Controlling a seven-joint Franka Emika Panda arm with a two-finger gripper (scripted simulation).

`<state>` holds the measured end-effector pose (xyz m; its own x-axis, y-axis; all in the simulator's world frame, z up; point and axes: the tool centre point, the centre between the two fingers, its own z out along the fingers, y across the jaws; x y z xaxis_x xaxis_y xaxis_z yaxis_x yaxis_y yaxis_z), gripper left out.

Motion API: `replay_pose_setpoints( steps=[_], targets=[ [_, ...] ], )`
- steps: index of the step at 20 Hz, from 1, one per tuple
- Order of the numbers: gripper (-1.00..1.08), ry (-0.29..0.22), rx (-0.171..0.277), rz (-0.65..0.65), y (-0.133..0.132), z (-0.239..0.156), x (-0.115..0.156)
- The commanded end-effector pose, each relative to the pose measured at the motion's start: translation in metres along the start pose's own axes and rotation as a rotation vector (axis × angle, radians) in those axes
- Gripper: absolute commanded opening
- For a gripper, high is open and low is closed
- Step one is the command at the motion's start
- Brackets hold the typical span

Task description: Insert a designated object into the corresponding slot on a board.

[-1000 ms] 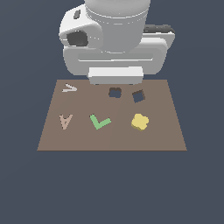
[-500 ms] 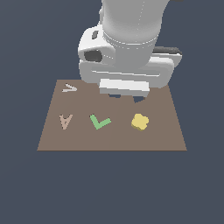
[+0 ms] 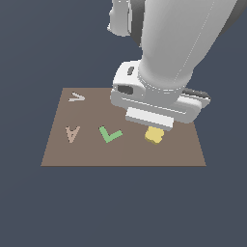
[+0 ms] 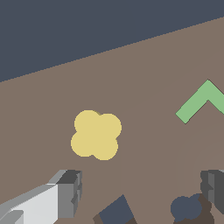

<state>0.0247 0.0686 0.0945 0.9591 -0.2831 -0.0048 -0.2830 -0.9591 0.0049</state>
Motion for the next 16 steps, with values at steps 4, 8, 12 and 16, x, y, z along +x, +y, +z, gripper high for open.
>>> replay_pose_setpoints(
  steps=[4, 8, 12, 16],
  targets=[
    [1.0, 0.003, 0.002, 0.097, -0.02, 0.024, 0.009],
    [1.0, 0.004, 0.004, 0.146, -0.03, 0.035, 0.015],
    [1.0, 0.004, 0.005, 0.175, -0.036, 0.042, 0.019],
    [1.0, 0.004, 0.005, 0.185, -0.037, 0.044, 0.021]
  ],
)
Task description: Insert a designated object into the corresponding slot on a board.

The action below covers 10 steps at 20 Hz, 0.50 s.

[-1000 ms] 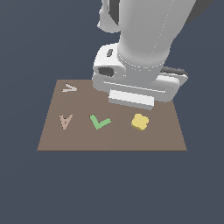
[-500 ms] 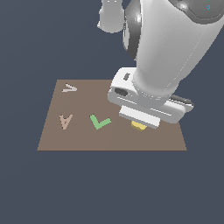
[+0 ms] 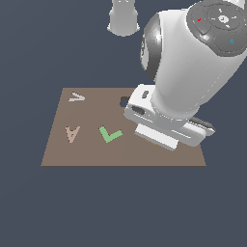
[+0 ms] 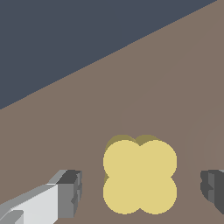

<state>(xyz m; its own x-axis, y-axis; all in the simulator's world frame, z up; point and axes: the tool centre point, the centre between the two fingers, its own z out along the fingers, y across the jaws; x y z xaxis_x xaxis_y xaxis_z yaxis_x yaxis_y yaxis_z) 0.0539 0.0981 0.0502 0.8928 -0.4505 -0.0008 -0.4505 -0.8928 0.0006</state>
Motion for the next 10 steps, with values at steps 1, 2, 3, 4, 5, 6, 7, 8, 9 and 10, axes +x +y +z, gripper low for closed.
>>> replay_pose_setpoints(
  steps=[1, 2, 3, 4, 5, 6, 7, 8, 9, 10],
  targets=[
    [1.0, 0.001, 0.001, 0.005, 0.0, 0.0, 0.001],
    [1.0, 0.0, 0.0, 0.002, 0.0, 0.0, 0.0],
    [1.0, 0.0, 0.0, 0.002, 0.0, 0.001, 0.0],
    [1.0, 0.0, 0.0, 0.002, 0.0, 0.002, 0.0],
    [1.0, 0.0, 0.0, 0.002, 0.0, 0.004, 0.001],
    [1.0, 0.0, 0.0, 0.002, 0.0, 0.007, 0.001],
    [1.0, 0.0, 0.0, 0.003, 0.0, 0.01, 0.001],
    [1.0, 0.001, 0.0, 0.004, 0.0, 0.014, 0.001],
    [1.0, 0.001, 0.0, 0.004, -0.001, 0.017, 0.001],
    [1.0, 0.001, 0.001, 0.004, 0.0, 0.019, 0.001]
  ],
)
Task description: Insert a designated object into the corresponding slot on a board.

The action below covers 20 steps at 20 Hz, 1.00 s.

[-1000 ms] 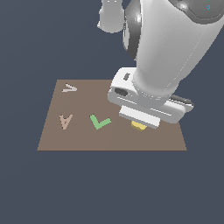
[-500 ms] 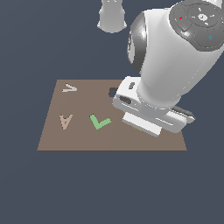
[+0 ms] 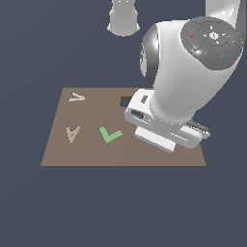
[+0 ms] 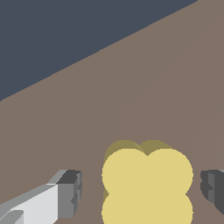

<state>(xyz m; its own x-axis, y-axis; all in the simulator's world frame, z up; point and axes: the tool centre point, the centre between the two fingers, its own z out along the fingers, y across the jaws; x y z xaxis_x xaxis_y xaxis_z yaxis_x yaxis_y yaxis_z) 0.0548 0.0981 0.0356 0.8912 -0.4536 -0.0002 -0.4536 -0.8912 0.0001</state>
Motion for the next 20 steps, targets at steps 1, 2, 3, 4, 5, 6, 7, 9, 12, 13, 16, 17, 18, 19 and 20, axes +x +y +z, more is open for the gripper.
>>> replay_pose_setpoints(
  steps=[1, 2, 3, 4, 5, 6, 7, 9, 12, 13, 16, 17, 18, 19, 20],
  targets=[
    [1.0, 0.0, 0.0, 0.001, 0.0, 0.0053, 0.0001],
    [1.0, 0.0, 0.0, 0.001, 0.0, 0.0057, 0.0001],
    [-1.0, 0.0, 0.0, 0.001, 0.0, 0.0057, 0.0001],
    [-1.0, 0.0, 0.0, 0.001, 0.0, 0.0057, 0.0001],
    [-1.0, 0.0, 0.0, 0.001, 0.0, 0.0057, 0.0001],
    [-1.0, 0.0, 0.0, 0.001, 0.0, 0.0057, 0.0001],
    [-1.0, 0.0, 0.0, 0.001, 0.0, 0.0057, 0.0001],
    [-1.0, 0.0, 0.0, 0.001, 0.0, 0.0057, 0.0001],
    [-1.0, 0.0, 0.0, 0.001, 0.0, 0.0057, 0.0001],
    [-1.0, 0.0, 0.0, 0.001, -0.0002, 0.0053, 0.0],
    [-1.0, 0.0, 0.0, -0.003, -0.0004, 0.0051, -0.0005],
    [-1.0, 0.0, 0.0, -0.007, -0.0003, 0.0051, -0.0009],
    [-1.0, 0.0, 0.0, -0.013, -0.0003, 0.005, -0.0015],
    [-1.0, 0.0, 0.001, -0.02, -0.0003, 0.005, -0.0022],
    [-1.0, 0.0, 0.001, -0.029, -0.0003, 0.0049, -0.0031]
  ],
)
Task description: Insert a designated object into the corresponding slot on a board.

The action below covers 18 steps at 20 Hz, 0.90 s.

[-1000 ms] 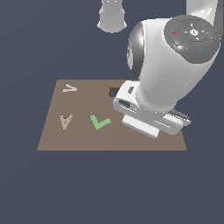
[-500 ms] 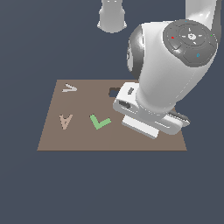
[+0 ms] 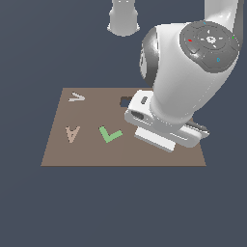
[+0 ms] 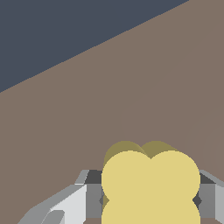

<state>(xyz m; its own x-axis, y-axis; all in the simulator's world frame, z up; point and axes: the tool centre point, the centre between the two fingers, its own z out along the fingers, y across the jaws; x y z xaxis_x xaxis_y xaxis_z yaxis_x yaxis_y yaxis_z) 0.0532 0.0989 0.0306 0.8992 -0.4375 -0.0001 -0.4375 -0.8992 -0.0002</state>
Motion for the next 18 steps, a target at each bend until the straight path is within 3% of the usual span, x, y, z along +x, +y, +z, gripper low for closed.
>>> replay_pose_setpoints(
  steps=[1, 9, 18],
  targets=[
    [-1.0, 0.0, 0.0, -0.022, 0.0, 0.0, -0.002],
    [-1.0, 0.0, 0.0, -0.164, 0.001, -0.001, -0.016],
    [-1.0, 0.0, 0.0, -0.444, 0.01, -0.003, -0.043]
  ],
)
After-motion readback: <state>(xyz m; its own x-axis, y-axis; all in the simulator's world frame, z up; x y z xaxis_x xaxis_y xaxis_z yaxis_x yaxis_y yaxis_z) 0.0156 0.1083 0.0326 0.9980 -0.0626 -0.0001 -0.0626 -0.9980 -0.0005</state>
